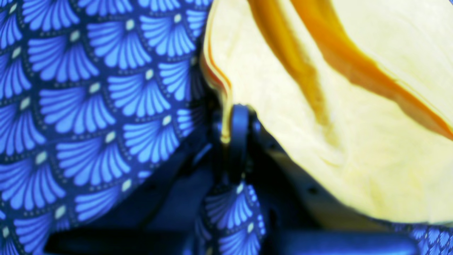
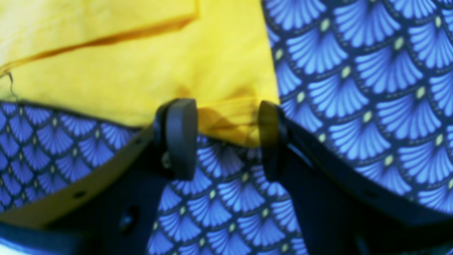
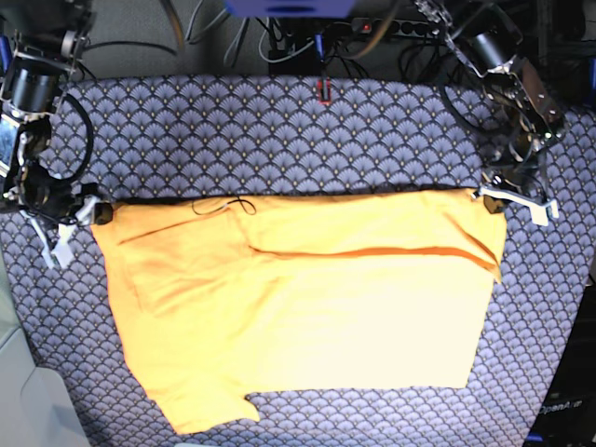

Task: Fold the T-shirt properly
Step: 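Regrasp the folded edge with both grippers, then drag the folded edge back toward the robot with both grippers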

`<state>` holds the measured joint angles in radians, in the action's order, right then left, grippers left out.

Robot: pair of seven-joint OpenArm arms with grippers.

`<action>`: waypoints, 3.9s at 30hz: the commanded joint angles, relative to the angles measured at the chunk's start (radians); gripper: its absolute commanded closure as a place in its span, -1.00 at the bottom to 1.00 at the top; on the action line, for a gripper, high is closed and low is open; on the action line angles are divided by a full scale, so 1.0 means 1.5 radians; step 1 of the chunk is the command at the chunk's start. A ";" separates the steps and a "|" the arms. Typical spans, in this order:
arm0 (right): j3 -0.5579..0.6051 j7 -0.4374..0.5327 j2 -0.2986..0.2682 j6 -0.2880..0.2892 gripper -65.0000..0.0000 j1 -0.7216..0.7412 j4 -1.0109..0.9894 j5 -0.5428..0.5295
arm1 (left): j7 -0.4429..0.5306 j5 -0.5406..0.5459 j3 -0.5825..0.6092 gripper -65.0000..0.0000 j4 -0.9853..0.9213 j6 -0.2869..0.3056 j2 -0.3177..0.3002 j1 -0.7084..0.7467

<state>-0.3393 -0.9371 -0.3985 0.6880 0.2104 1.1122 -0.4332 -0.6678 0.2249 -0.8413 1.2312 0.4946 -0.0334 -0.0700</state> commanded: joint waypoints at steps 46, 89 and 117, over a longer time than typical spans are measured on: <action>-0.047 -0.008 0.003 0.007 1.00 -0.031 0.004 -0.018 | -0.086 -0.011 0.002 1.00 0.027 0.002 -0.051 0.009; -0.192 -0.016 0.110 0.007 1.00 -0.402 0.369 -0.019 | -0.223 -0.012 0.000 1.00 0.222 0.002 -0.056 0.123; -0.190 0.031 0.141 0.007 0.97 -0.469 0.429 -0.015 | -0.220 -0.018 -0.001 1.00 0.241 0.062 -0.055 0.176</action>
<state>-0.6147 -0.8974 -0.1741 0.6991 -0.4911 1.7420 -0.4492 -1.0130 0.1944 -0.8364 1.5784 0.5812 -0.1001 0.1963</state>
